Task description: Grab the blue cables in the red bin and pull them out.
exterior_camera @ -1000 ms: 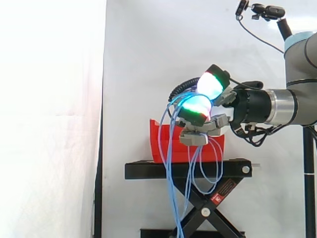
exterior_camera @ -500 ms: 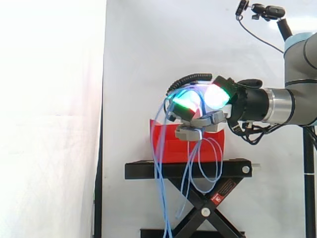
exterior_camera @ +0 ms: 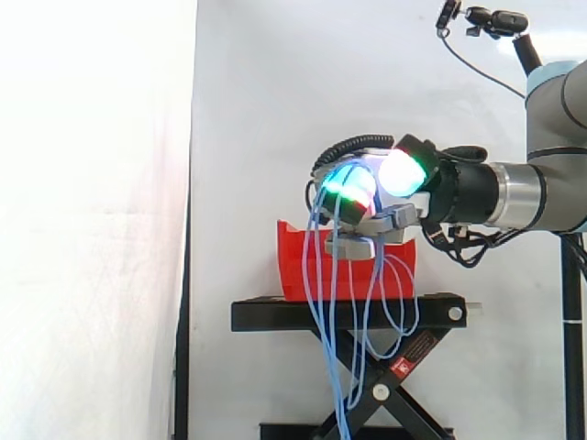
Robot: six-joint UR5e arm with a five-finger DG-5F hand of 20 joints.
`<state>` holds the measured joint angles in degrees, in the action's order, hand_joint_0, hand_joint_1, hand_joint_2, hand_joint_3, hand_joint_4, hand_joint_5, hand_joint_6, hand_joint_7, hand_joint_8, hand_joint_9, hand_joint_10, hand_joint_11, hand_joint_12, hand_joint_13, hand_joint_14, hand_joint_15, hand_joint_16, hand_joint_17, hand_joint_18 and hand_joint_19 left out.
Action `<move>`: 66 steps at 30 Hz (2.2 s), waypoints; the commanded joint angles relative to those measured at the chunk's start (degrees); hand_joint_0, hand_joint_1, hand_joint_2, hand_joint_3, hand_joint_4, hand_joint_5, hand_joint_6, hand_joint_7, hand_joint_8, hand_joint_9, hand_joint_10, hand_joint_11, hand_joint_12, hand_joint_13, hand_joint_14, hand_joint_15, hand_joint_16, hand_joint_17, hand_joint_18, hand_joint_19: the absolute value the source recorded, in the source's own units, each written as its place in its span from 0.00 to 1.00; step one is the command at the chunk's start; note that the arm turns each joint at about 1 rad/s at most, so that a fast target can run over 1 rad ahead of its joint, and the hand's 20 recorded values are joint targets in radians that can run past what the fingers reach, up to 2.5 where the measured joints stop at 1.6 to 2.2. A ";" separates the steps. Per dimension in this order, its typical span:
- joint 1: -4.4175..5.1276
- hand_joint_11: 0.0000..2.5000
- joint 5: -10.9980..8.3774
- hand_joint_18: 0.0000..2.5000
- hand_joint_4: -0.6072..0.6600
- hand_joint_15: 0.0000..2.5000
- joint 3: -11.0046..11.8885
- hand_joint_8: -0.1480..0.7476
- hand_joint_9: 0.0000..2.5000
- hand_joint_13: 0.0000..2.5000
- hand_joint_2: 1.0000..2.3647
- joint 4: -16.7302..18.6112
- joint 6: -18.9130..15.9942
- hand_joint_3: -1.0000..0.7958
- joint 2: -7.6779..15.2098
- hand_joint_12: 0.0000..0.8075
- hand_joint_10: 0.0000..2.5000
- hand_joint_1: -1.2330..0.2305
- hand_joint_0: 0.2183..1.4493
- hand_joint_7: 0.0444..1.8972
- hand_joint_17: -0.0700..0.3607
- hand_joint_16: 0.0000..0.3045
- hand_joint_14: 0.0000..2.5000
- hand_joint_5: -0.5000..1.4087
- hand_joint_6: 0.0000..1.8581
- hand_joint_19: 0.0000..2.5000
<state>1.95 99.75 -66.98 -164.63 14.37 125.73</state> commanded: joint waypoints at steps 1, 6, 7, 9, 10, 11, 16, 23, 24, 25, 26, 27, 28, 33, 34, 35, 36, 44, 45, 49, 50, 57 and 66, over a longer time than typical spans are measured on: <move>-0.01 0.40 0.01 0.38 0.70 0.56 0.01 0.44 0.47 0.56 0.00 0.01 0.00 0.00 -0.05 0.40 0.01 0.20 0.49 0.35 0.38 0.14 0.26 0.71 0.14 0.49; -0.01 0.38 0.01 0.39 0.70 0.56 0.01 0.45 0.49 0.57 0.00 0.01 0.00 0.00 -0.05 0.42 0.01 0.27 0.43 0.41 0.39 0.15 0.25 0.74 0.01 0.48; 0.08 0.38 0.10 0.39 0.71 0.55 0.01 0.45 0.49 0.58 0.00 0.01 0.00 0.00 0.04 0.42 0.01 0.28 0.42 0.41 0.40 0.15 0.25 0.75 0.00 0.48; 0.08 0.38 0.10 0.39 0.71 0.55 -0.08 0.46 0.49 0.58 0.00 0.01 0.00 0.00 -0.05 0.43 0.01 0.29 0.41 0.40 0.41 0.15 0.25 0.75 0.00 0.48; -0.01 0.37 0.10 0.40 0.72 0.55 0.01 0.46 0.49 0.58 0.00 0.01 0.00 0.00 -0.05 0.43 0.01 0.30 0.40 0.40 0.41 0.16 0.25 0.76 0.00 0.48; 0.08 0.37 0.10 0.40 0.73 0.55 0.01 0.46 0.49 0.58 0.00 0.01 0.00 0.00 -0.05 0.44 0.01 0.31 0.39 0.40 0.41 0.16 0.25 0.76 0.00 0.48; 0.08 0.37 0.10 0.42 0.72 0.55 0.01 0.47 0.52 0.59 0.00 0.01 0.00 0.00 0.04 0.47 0.01 0.34 0.35 0.40 0.43 0.17 0.24 0.78 0.00 0.46; 0.08 0.37 0.10 0.44 0.73 0.58 0.01 0.46 0.57 0.62 0.00 0.01 0.00 0.00 -0.05 0.48 0.01 0.38 0.33 0.37 0.45 0.18 0.18 0.83 0.01 0.45; 0.08 0.37 0.10 0.44 0.74 0.58 -0.08 0.47 0.57 0.62 0.00 0.01 0.00 0.00 0.04 0.47 0.01 0.38 0.33 0.37 0.45 0.18 0.18 0.84 0.01 0.45; 0.08 0.37 0.10 0.45 0.73 0.59 0.01 0.47 0.57 0.63 0.00 0.01 0.00 0.00 -0.05 0.48 0.01 0.38 0.33 0.37 0.45 0.18 0.17 0.85 0.01 0.45; 0.08 0.36 0.10 0.45 0.73 0.59 0.01 0.46 0.58 0.64 0.00 0.01 0.00 0.00 0.04 0.47 0.01 0.39 0.33 0.37 0.45 0.18 0.15 0.86 0.01 0.45; 0.08 0.36 0.10 0.45 0.72 0.59 0.01 0.46 0.59 0.65 0.00 0.01 0.00 0.00 0.04 0.48 0.01 0.39 0.33 0.37 0.45 0.18 0.15 0.87 0.01 0.44; 0.16 0.37 0.10 0.46 0.71 0.60 0.01 0.46 0.60 0.65 0.00 0.01 0.00 0.00 -0.05 0.47 0.01 0.39 0.33 0.37 0.45 0.18 0.14 0.87 0.01 0.44; 0.08 0.36 0.10 0.47 0.68 0.61 0.01 0.45 0.62 0.68 0.00 0.01 0.00 0.00 0.04 0.46 0.01 0.38 0.33 0.37 0.44 0.18 0.11 0.90 0.01 0.44; 0.08 0.36 0.10 0.47 0.68 0.61 0.01 0.45 0.62 0.68 0.00 0.01 0.00 0.00 -0.05 0.46 0.01 0.37 0.33 0.37 0.44 0.17 0.11 0.91 0.01 0.44; 0.08 0.36 0.10 0.47 0.68 0.62 0.01 0.45 0.62 0.68 0.00 0.01 0.00 0.00 -0.05 0.45 0.01 0.36 0.34 0.37 0.43 0.17 0.11 0.91 0.01 0.44; 0.08 0.36 0.10 0.47 0.68 0.62 0.01 0.44 0.62 0.68 0.00 0.01 0.00 0.00 -0.05 0.45 0.01 0.36 0.35 0.38 0.43 0.17 0.10 0.91 0.01 0.44; 0.08 0.39 0.10 0.43 0.67 0.66 0.01 0.44 0.60 0.66 0.00 0.01 0.00 0.00 -0.05 0.38 0.02 0.26 0.48 0.44 0.38 0.13 0.08 0.88 0.00 0.48; 0.08 0.39 0.10 0.43 0.67 0.66 0.01 0.44 0.60 0.66 0.00 0.01 0.00 0.00 -0.05 0.38 0.02 0.26 0.48 0.44 0.38 0.13 0.08 0.88 0.00 0.48; 0.08 0.41 0.10 0.42 0.68 0.66 0.01 0.44 0.59 0.65 0.00 0.01 0.00 0.00 -0.05 0.37 0.02 0.23 0.52 0.46 0.37 0.13 0.09 0.86 0.00 0.48; 0.08 0.40 0.10 0.42 0.68 0.66 0.01 0.44 0.58 0.65 0.00 0.01 0.00 0.00 0.04 0.38 0.02 0.23 0.52 0.46 0.37 0.13 0.09 0.86 0.00 0.48; 0.08 0.41 0.10 0.41 0.68 0.65 -0.08 0.44 0.56 0.63 0.00 0.01 0.00 0.06 -0.05 0.38 0.01 0.21 0.54 0.45 0.37 0.13 0.11 0.81 0.03 0.49; -0.01 0.41 0.10 0.40 0.68 0.63 0.01 0.44 0.53 0.61 0.00 0.01 0.00 0.06 -0.05 0.39 0.01 0.19 0.55 0.42 0.37 0.13 0.14 0.76 0.07 0.49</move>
<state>1.98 99.84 -66.99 -164.62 14.37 125.73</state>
